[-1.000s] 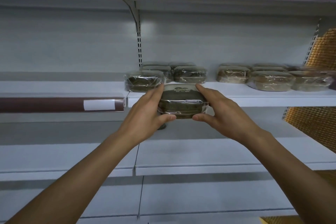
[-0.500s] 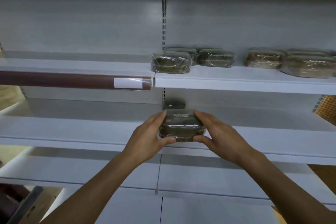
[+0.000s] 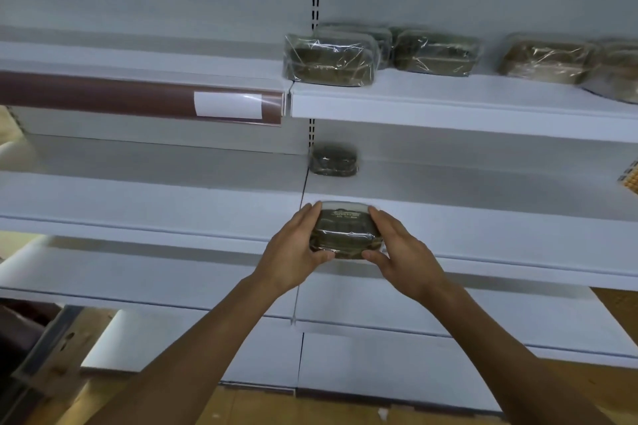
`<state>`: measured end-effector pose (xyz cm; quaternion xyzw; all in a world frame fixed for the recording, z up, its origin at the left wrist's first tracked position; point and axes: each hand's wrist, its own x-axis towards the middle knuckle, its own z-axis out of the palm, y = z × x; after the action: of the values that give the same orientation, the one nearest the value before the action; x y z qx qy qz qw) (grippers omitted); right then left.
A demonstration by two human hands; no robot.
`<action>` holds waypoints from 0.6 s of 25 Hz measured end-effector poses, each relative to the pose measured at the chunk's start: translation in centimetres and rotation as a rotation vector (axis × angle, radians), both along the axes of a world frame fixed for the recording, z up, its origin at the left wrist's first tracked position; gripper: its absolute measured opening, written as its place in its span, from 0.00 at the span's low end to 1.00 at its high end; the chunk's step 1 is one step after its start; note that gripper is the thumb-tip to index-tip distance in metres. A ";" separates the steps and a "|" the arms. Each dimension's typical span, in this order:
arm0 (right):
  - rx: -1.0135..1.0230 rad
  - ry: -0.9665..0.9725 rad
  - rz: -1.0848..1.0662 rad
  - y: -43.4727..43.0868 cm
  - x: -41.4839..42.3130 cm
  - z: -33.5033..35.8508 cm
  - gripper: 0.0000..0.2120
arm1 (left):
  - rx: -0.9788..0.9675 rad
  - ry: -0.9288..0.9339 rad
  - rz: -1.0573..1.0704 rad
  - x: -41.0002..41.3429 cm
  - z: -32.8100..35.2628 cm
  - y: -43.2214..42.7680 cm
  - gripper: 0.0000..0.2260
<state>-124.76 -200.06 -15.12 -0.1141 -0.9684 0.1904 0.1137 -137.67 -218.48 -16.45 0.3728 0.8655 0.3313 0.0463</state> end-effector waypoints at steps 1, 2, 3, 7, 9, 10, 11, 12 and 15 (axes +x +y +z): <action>-0.011 -0.009 -0.007 0.3 -0.5 -0.9 0.37 | -0.009 -0.016 0.004 -0.2 -0.6 0.4 0.42; -0.014 -0.018 -0.011 0.5 -1.0 -1.6 0.37 | -0.021 -0.030 0.010 -0.4 -1.1 0.7 0.42; -0.009 -0.028 -0.014 0.8 -1.5 -2.3 0.38 | -0.038 -0.041 0.017 -0.6 -1.6 1.0 0.42; 0.032 -0.033 -0.019 1.8 -3.5 -3.9 0.38 | -0.101 -0.036 0.029 -2.1 -2.7 2.1 0.44; 0.070 -0.021 -0.017 2.3 -4.5 -4.3 0.38 | -0.120 -0.030 0.041 -2.9 -2.7 2.8 0.42; 0.086 -0.018 -0.018 2.6 -5.1 -4.4 0.38 | -0.130 -0.008 0.046 -3.3 -2.7 3.1 0.40; 0.099 -0.019 -0.023 2.8 -5.7 -4.3 0.38 | -0.145 0.017 0.051 -3.8 -2.7 3.3 0.38; 0.106 -0.021 -0.029 3.0 -6.3 -4.2 0.38 | -0.160 0.033 0.054 -4.4 -2.6 3.6 0.37; 0.090 -0.017 -0.041 3.6 -8.0 -4.2 0.37 | -0.176 0.053 0.064 -5.9 -2.5 4.5 0.36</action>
<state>-132.76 -196.42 -19.36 -0.1303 -0.9744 0.1434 0.1142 -143.60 -214.00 -18.95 0.3482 0.9036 0.2454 0.0452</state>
